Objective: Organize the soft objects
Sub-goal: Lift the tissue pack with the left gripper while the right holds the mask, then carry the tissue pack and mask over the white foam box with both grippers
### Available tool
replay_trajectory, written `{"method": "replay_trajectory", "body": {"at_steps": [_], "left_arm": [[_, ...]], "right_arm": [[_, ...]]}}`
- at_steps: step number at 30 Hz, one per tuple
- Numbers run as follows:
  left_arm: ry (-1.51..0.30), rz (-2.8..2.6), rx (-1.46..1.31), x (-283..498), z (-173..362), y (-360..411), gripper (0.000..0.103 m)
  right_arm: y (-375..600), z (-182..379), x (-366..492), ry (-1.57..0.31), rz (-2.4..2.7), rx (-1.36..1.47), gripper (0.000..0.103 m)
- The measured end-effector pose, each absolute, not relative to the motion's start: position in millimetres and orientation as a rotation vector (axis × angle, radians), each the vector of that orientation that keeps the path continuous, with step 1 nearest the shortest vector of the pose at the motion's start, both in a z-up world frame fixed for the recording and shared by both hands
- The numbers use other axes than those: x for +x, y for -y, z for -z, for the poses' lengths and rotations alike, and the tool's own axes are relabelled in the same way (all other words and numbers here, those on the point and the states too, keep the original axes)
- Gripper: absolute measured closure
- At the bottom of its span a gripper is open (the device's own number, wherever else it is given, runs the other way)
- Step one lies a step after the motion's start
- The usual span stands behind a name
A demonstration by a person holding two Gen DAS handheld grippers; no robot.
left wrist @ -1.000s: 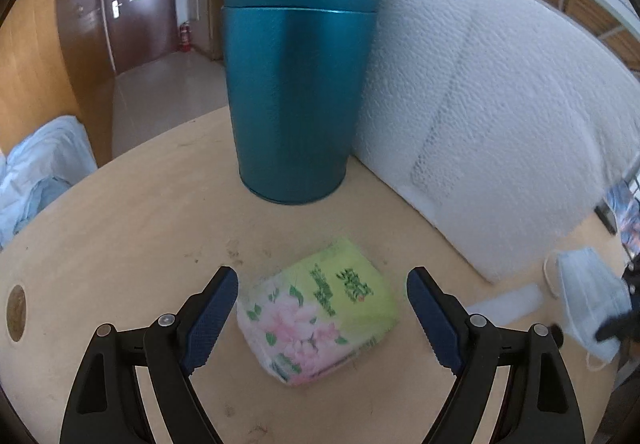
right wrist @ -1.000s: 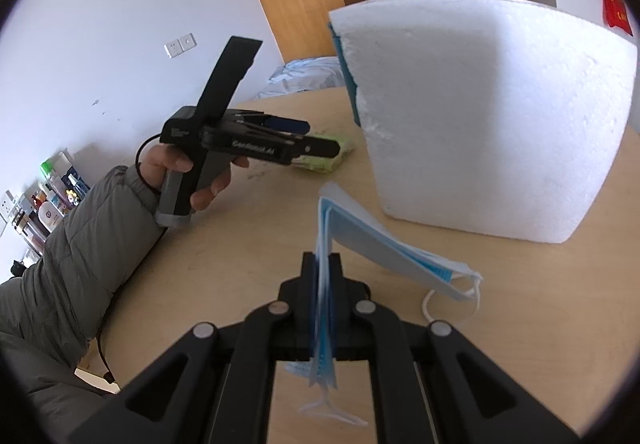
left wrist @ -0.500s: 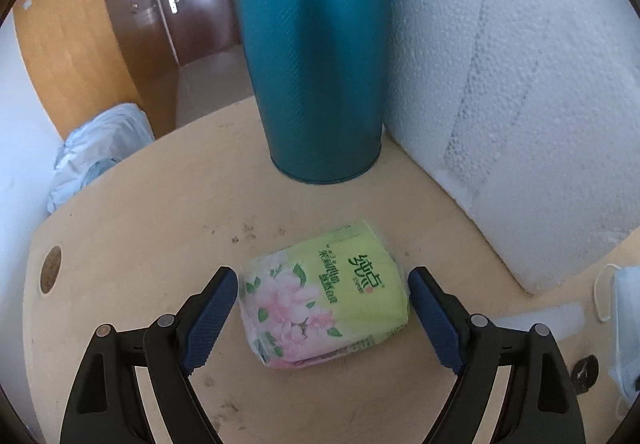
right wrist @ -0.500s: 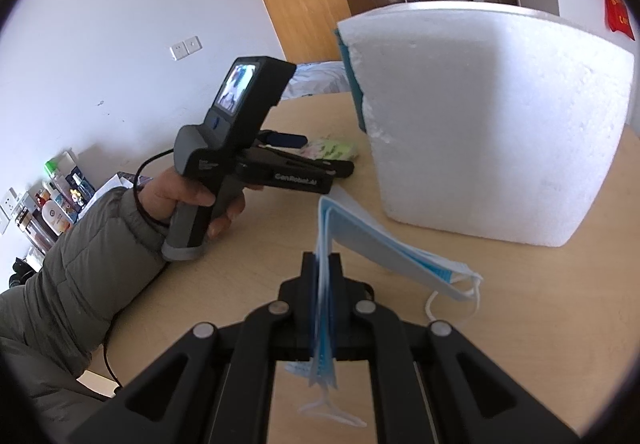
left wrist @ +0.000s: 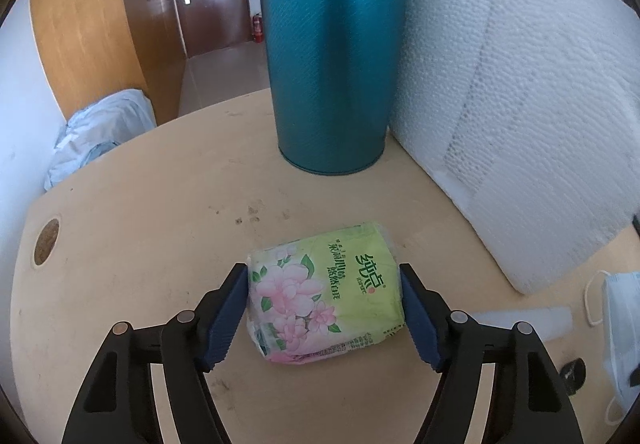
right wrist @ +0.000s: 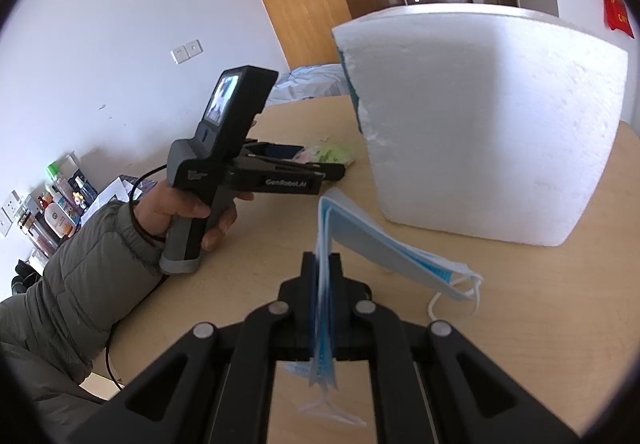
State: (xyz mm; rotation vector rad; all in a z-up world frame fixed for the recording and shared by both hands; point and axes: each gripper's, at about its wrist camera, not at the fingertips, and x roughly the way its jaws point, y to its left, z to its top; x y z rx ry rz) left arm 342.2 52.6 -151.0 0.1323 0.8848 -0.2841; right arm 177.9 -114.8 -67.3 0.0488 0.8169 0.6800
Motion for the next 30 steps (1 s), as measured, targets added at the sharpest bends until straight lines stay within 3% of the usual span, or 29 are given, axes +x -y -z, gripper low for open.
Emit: {"method": "replay_trajectory", "body": {"at_steps": [30], "left_arm": [[-0.664,0.258,0.034,178.1,56.9,-49.5,0.030]], "right_arm": [[156.9,25.6,133.9,-0.679,-0.695,0.062,0.096]]}}
